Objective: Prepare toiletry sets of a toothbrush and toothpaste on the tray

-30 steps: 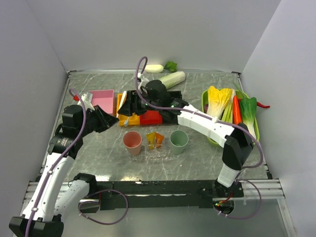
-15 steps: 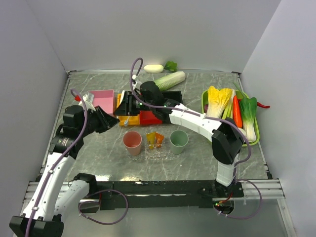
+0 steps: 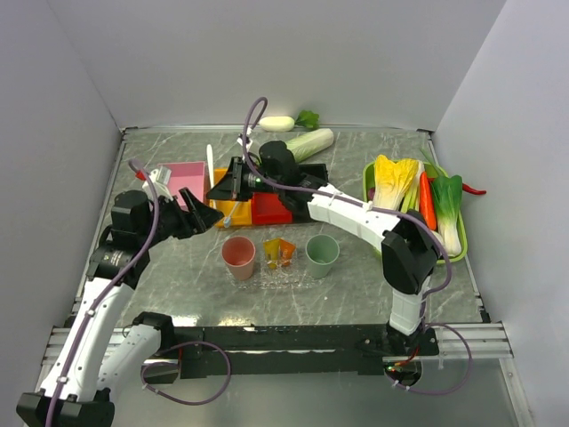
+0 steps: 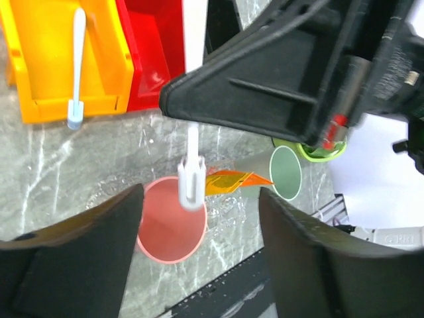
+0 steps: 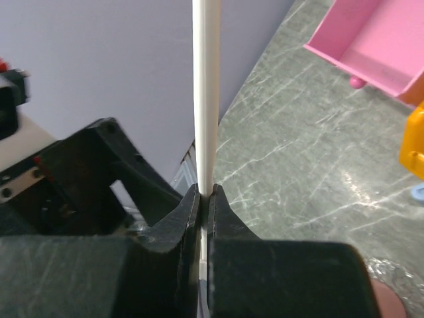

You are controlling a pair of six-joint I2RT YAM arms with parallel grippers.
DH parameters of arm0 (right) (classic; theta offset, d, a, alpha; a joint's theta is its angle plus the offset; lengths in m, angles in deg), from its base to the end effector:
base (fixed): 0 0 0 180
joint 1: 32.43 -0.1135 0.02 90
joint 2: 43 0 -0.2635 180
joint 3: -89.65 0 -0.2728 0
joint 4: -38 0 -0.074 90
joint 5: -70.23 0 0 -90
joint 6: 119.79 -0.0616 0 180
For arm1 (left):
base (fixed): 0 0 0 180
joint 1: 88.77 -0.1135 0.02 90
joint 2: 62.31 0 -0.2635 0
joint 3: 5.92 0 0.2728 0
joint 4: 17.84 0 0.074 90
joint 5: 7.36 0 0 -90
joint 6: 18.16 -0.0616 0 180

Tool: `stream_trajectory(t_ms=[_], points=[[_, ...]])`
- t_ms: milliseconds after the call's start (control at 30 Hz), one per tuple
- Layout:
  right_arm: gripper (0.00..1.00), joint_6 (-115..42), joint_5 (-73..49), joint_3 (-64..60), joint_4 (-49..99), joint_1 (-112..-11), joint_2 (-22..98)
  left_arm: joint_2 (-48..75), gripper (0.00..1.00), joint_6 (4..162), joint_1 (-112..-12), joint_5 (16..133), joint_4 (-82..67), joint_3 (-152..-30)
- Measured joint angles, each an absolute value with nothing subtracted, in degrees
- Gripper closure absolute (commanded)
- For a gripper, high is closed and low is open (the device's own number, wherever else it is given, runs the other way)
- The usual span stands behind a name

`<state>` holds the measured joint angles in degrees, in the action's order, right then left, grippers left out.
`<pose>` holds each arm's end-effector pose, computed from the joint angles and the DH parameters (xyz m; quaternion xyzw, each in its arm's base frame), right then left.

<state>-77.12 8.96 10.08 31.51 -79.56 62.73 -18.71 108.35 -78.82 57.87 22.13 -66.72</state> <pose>0.3106 0.3781 0.3158 -0.1552 0.7520 0.5793 0.2736 0.2020 -0.0616 0.3256 -0.0713 0.8189 -0.3774 0.4264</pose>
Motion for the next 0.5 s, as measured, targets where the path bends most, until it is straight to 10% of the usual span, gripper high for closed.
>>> stream_trajectory(t_ms=[500], points=[[1.0,-67.2,12.37,-0.19,25.23,-77.82,48.08,-20.85,0.21,109.86,-78.82,60.36,16.91,-75.14]])
